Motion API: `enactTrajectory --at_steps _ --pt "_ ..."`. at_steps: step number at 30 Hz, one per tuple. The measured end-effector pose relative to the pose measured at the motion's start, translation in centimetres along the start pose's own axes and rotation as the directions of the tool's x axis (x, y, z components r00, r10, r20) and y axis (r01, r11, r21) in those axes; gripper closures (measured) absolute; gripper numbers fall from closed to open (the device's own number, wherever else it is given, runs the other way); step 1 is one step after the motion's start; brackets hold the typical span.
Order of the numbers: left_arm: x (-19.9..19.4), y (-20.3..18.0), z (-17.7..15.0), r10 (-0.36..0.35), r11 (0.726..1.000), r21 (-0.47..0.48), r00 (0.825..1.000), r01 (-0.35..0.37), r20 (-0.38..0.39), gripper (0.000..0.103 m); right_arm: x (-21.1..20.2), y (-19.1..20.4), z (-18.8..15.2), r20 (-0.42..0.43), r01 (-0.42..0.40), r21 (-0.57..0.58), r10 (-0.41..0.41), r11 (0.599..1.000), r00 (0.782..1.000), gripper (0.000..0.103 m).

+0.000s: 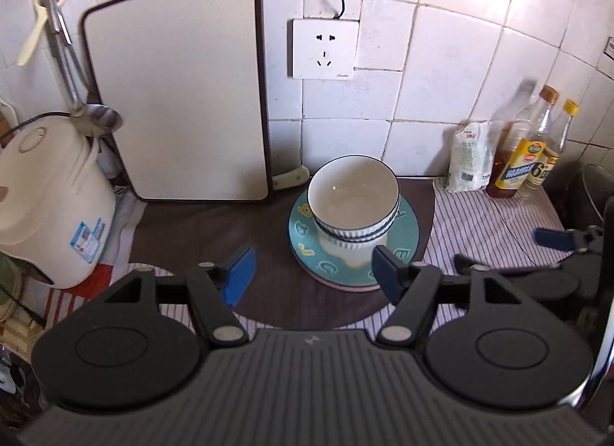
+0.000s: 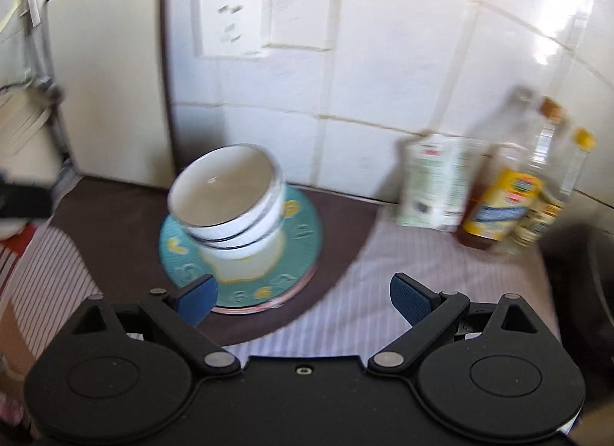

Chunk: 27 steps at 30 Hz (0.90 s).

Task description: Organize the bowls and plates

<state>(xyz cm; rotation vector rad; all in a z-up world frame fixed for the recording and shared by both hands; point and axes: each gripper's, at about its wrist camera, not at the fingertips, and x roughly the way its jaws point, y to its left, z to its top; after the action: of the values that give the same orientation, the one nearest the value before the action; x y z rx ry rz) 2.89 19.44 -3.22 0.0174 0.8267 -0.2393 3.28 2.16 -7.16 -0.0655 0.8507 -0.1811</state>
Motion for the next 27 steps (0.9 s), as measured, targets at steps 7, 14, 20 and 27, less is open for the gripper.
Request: enactTrajectory --at_steps 7,14,20,27 --pt "-3.1 1.0 -1.7 -0.008 1.0 -0.023 1.0 0.008 0.004 0.012 -4.0 -2.5 -2.0 0.023 0.024 0.125 -0.027 0.992 0.999 0.001" --pt "-5.4 0.6 -3.4 -0.003 1.0 -0.02 1.0 0.003 0.021 0.001 -9.1 -3.2 -4.3 0.115 0.007 0.128 -0.022 0.992 0.993 0.001" --pt "-7.3 0.7 -4.9 -0.021 0.997 -0.07 0.998 0.024 0.055 0.001 -12.3 -3.4 -6.3 0.158 0.033 0.153 -0.058 0.988 0.986 0.001" --pt "-9.0 -0.1 -7.2 0.0 0.999 -0.038 0.994 0.004 0.108 0.001 -15.3 -3.3 -8.6 0.2 0.073 0.144 -0.101 0.987 0.975 0.0"
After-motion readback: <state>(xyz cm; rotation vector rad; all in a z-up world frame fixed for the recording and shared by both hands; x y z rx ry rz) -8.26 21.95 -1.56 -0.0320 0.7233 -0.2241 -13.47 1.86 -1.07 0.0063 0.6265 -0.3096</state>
